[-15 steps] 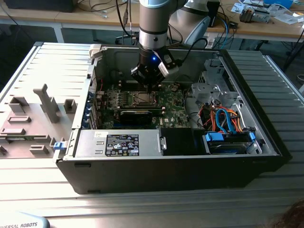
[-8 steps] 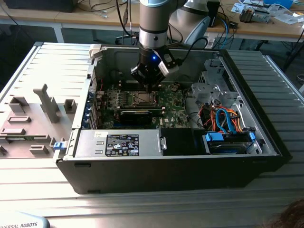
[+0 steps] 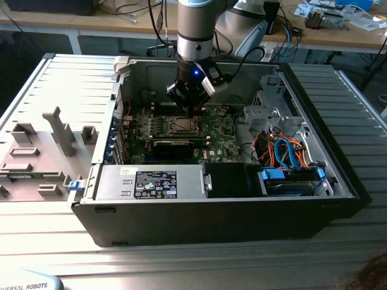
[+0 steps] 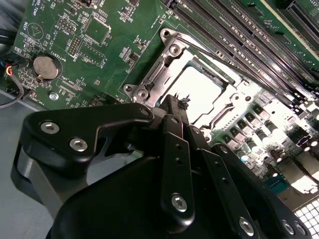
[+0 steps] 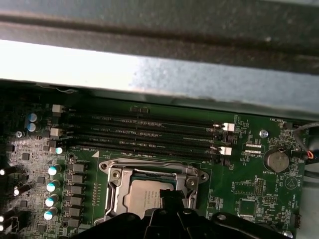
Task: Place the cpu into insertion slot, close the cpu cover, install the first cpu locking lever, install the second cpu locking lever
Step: 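Install the first cpu locking lever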
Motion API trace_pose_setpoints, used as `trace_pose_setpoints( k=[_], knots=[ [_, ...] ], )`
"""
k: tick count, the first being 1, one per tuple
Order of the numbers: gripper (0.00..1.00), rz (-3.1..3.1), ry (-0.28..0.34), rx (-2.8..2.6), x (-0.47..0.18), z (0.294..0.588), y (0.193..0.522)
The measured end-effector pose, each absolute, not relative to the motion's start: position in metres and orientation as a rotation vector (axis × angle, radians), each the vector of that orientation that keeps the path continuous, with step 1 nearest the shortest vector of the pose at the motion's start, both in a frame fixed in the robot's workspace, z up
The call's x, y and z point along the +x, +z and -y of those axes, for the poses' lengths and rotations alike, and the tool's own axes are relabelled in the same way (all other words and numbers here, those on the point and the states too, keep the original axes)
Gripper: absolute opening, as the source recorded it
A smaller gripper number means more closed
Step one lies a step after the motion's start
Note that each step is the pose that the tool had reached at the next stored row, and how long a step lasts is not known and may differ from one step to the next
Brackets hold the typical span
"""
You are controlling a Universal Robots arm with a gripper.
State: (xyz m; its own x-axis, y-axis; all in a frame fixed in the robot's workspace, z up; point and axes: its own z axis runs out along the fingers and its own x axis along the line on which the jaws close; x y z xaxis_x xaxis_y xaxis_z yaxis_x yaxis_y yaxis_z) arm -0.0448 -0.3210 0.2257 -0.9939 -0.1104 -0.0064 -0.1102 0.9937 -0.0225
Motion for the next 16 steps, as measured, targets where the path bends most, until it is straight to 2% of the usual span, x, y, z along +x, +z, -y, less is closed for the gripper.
trace_pose_setpoints(
  k=[16],
  knots=[
    [0.11, -3.129, -0.045, -0.173, -0.0448, 0.3210, 0.2283]
  ],
)
